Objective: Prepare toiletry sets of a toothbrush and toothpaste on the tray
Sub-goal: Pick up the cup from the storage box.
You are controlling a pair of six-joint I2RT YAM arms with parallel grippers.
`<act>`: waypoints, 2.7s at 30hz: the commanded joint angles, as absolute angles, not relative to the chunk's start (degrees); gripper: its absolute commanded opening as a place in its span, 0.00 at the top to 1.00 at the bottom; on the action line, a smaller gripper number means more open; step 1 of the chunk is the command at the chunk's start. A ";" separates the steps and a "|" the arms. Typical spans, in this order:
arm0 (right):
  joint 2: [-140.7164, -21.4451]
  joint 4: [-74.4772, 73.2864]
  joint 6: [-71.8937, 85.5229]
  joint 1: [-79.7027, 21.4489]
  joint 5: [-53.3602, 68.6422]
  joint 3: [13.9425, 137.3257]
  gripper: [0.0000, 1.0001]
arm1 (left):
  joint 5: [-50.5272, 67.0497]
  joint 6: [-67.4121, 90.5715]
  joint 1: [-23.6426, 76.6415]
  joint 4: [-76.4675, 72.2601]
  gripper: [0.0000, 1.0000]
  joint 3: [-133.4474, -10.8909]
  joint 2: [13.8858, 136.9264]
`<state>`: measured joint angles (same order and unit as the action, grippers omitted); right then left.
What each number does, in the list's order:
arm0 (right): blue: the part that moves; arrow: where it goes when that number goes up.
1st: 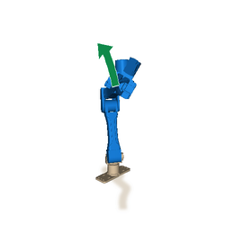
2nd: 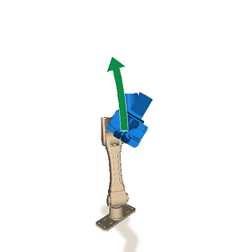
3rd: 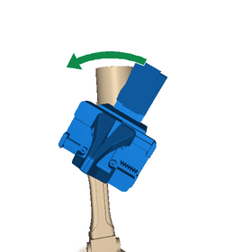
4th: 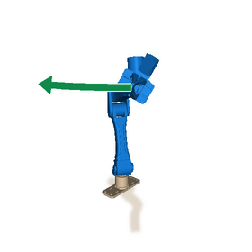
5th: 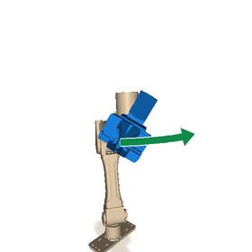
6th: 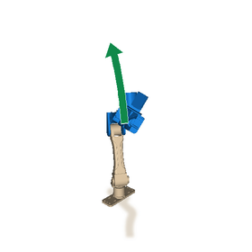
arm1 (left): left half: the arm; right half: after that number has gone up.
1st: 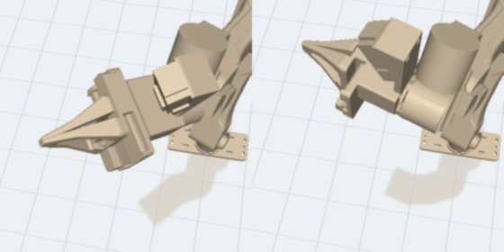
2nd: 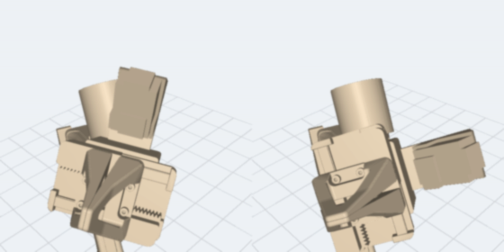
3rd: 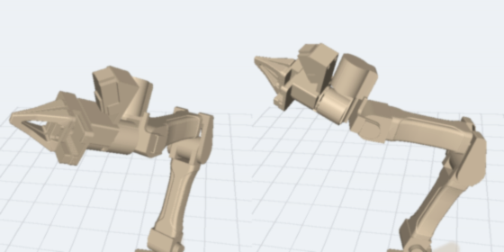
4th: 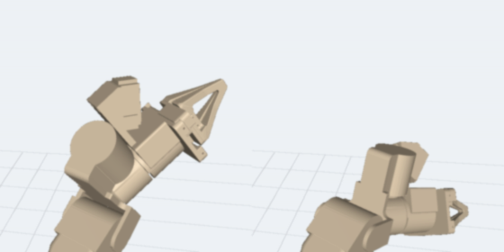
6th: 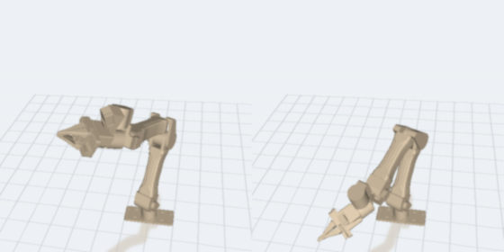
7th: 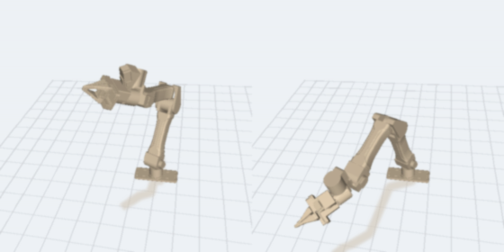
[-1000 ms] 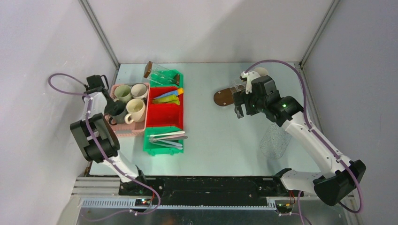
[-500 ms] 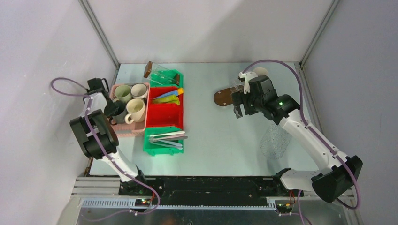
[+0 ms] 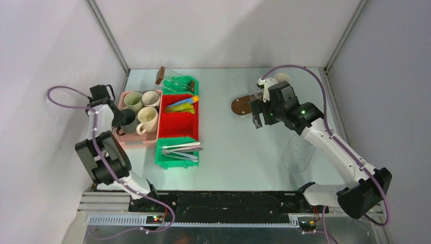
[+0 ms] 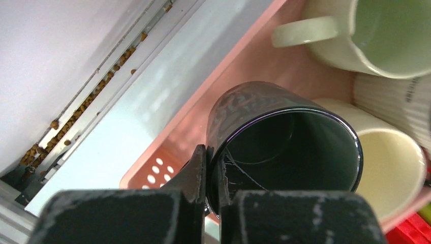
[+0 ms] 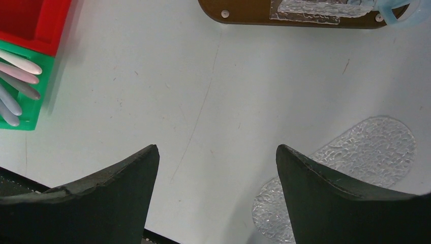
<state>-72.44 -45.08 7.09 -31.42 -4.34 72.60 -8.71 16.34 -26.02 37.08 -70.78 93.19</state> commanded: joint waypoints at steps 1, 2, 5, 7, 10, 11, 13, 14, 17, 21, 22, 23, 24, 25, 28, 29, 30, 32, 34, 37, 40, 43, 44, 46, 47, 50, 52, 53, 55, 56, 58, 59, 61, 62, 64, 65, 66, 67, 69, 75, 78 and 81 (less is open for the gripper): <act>-70.98 -43.15 7.04 -31.68 -4.91 74.86 0.13 | -6.06 20.29 -25.73 37.00 1.00 -70.76 83.19; -70.82 -42.78 7.03 -31.71 -4.83 74.83 0.13 | -6.02 20.56 -25.70 37.07 1.00 -70.16 81.20; -69.83 -41.78 7.28 -31.63 -4.44 74.73 0.13 | -6.20 21.82 -25.70 37.01 1.00 -68.94 77.41; -69.15 -40.80 7.73 -31.62 -4.38 74.76 0.13 | -6.16 22.59 -25.76 37.09 1.00 -68.26 74.80; -67.96 -39.15 8.28 -31.63 -3.88 74.79 0.13 | -5.60 23.48 -25.71 37.80 1.00 -68.03 71.24; -67.82 -38.78 8.49 -31.64 -3.56 74.79 0.13 | -5.18 23.82 -25.63 38.15 1.00 -68.03 70.55; -67.37 -37.62 9.02 -31.68 -3.02 74.78 0.14 | -4.78 24.23 -25.09 38.92 1.00 -68.14 67.94; -67.10 -37.40 9.46 -31.75 -2.86 74.81 0.15 | -5.35 24.43 -24.07 39.24 1.00 -68.41 67.32; -66.91 -36.20 10.32 -32.60 -3.03 74.81 0.16 | -6.41 24.76 -20.68 40.76 1.00 -68.77 64.04; -67.12 -34.76 11.67 -34.61 -4.29 74.80 0.16 | -7.19 26.33 -14.35 41.48 1.00 -68.74 60.59; -67.13 -34.47 12.41 -35.31 -4.83 74.80 0.16 | -7.09 27.54 -12.44 41.66 1.00 -68.73 60.22; -67.14 -34.04 12.84 -35.63 -5.10 74.84 0.16 | -7.06 28.19 -11.49 41.84 1.00 -68.64 59.55; -67.19 -33.81 13.67 -36.20 -5.47 74.83 0.17 | -7.08 29.50 -9.58 41.99 1.00 -68.64 59.31; -67.25 -33.30 14.54 -36.42 -5.59 74.80 0.17 | -7.14 30.22 -8.48 42.00 1.00 -68.49 58.88; -67.35 -32.02 16.21 -38.02 -6.56 74.84 0.17 | -8.52 34.26 -1.90 41.35 1.00 -68.17 58.40; -67.44 -31.70 17.17 -38.39 -6.96 74.85 0.17 | -9.07 36.01 -0.12 41.02 1.00 -67.78 58.30; -67.51 -31.11 17.68 -39.15 -7.21 74.87 0.17 | -9.33 36.95 2.72 40.31 1.00 -67.59 58.43; -67.69 -30.30 19.25 -40.30 -8.19 74.83 0.18 | -9.70 39.91 6.34 38.99 1.00 -67.14 58.90; -68.07 -29.57 20.87 -41.57 -9.01 74.82 0.19 | -10.35 42.79 9.61 37.51 1.00 -66.69 59.50; -68.77 -28.79 23.93 -43.26 -10.69 74.82 0.20 | -12.80 48.17 14.88 35.03 1.00 -65.82 60.22; -69.61 -27.99 26.07 -44.49 -12.23 74.80 0.22 | -14.75 52.72 19.03 32.01 1.00 -64.51 60.92; -70.44 -27.14 27.67 -46.35 -14.64 74.84 0.22 | -16.81 57.83 23.08 29.74 1.00 -63.40 62.11; -70.83 -26.60 27.88 -46.69 -15.06 74.81 0.22 | -17.21 58.80 23.80 29.55 1.00 -63.34 62.92; -71.45 -25.75 28.09 -47.91 -16.69 74.80 0.23 | -17.57 61.62 25.99 29.10 1.00 -63.49 64.36; -71.72 -25.44 28.11 -48.67 -17.86 74.80 0.23 | -17.79 63.11 27.37 28.88 1.00 -63.64 64.74; -73.00 -23.79 28.25 -50.24 -20.30 74.80 0.23 | -19.11 65.71 30.08 28.35 1.00 -64.00 66.65; -73.74 -22.39 28.01 -51.43 -21.92 74.82 0.23 | -19.44 68.23 31.65 27.88 1.00 -63.99 67.73; -73.96 -21.35 27.85 -51.73 -22.21 74.81 0.23 | -19.43 68.61 32.52 27.36 1.00 -63.99 68.33; -74.81 -19.54 26.88 -52.42 -22.77 74.82 0.23 | -20.20 69.29 33.85 27.12 1.00 -64.29 69.19; -75.02 -19.00 26.21 -52.83 -23.07 74.80 0.23 | -21.09 69.46 34.37 27.09 1.00 -64.57 69.44; -75.63 -17.54 25.59 -53.02 -23.14 75.00 0.23 | -22.23 69.50 35.73 26.96 1.00 -64.86 69.92; -76.34 -17.44 25.34 -53.05 -23.17 75.21 0.23 | -22.67 69.47 36.60 26.87 1.00 -64.95 70.21; -77.99 -18.24 24.54 -53.10 -22.86 77.36 0.22 | -24.18 69.22 37.85 26.61 1.00 -65.28 70.66; -78.63 -19.02 24.26 -53.16 -22.35 78.06 0.22 | -24.61 68.92 38.60 26.71 1.00 -65.69 70.80; -80.66 -20.03 23.43 -53.17 -21.26 80.55 0.22 | -26.06 68.42 39.66 27.39 1.00 -66.61 71.35; -82.11 -21.40 23.37 -53.17 -21.00 82.28 0.22 | -27.04 68.27 39.96 27.58 1.00 -66.97 71.63; -82.84 -22.12 23.42 -53.11 -20.70 83.19 0.22 | -27.49 68.00 40.51 27.86 1.00 -67.39 71.72; -84.28 -23.75 23.61 -53.11 -20.59 84.87 0.22 | -28.27 67.93 40.73 27.95 1.00 -67.58 71.85; -86.31 -25.93 23.98 -53.17 -20.38 87.13 0.23 | -29.63 67.72 41.25 28.11 1.00 -67.93 71.89; -91.93 -33.81 25.61 -53.16 -20.98 93.50 0.25 | -33.71 68.37 42.46 29.12 0.98 -68.39 71.28; -94.03 -36.02 26.40 -53.17 -21.46 94.98 0.28 | -35.52 68.50 43.05 29.14 0.98 -68.38 70.71; -95.18 -36.98 26.68 -53.12 -22.93 95.66 0.32 | -36.77 68.68 43.88 29.02 0.97 -68.15 70.21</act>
